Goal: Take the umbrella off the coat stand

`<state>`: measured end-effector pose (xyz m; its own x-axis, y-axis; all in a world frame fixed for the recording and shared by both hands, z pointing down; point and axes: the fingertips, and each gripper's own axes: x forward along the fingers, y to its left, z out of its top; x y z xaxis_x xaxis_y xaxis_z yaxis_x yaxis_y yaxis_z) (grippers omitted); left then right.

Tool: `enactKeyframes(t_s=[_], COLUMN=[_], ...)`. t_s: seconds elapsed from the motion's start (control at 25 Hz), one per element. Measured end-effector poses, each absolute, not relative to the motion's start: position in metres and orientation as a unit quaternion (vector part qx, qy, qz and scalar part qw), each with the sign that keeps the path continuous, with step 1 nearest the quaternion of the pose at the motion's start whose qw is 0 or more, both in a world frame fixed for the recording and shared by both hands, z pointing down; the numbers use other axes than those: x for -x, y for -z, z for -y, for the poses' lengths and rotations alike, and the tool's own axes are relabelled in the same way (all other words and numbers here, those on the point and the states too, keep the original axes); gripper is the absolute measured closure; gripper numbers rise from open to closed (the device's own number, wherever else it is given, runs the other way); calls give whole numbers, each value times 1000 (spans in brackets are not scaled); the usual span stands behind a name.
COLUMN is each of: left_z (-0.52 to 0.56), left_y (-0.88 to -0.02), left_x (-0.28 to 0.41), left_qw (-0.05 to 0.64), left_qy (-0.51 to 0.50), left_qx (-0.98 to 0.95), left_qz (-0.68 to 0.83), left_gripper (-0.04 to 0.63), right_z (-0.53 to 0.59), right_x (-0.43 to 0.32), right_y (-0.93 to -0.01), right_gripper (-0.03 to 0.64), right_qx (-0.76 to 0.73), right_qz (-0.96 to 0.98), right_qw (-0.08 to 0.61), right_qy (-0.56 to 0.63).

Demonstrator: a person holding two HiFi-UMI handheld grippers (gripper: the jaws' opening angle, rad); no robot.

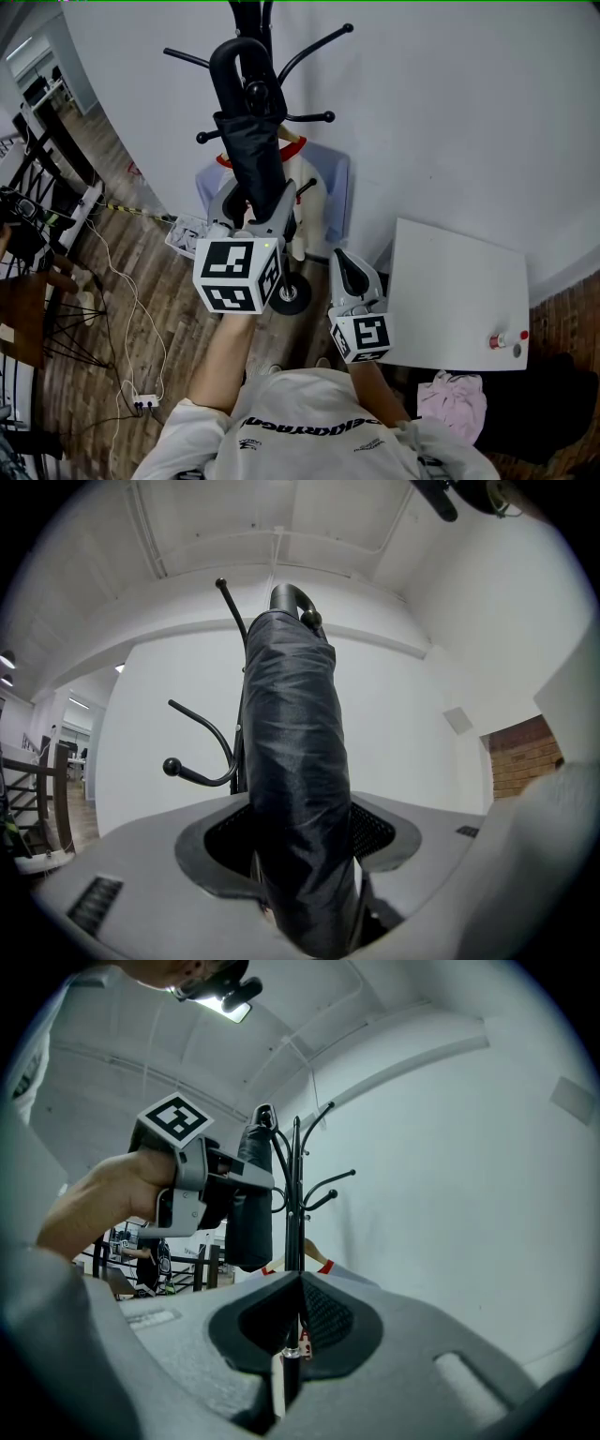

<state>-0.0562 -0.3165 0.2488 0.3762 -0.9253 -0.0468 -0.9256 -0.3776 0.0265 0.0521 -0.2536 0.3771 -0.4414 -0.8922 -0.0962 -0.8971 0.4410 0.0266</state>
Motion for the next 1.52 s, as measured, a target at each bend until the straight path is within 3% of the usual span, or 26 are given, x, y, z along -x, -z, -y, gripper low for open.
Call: enactKeyframes(t_s=[0.56, 1.52], left_z=[295, 282], left_y=[-260, -372], left_x=[47, 49], left_qw=[6, -21], left_qy=[-26, -18], left_qx=[847, 841], left_qz=[-531, -540], left_gripper=[337, 337], right_z=[261, 272], right_x=[-49, -44], right_y=[-379, -388], right_gripper=[618, 618], right_qx=[529, 528], right_qz=[-848, -848], right_qw=[24, 17], right_qy=[-38, -37])
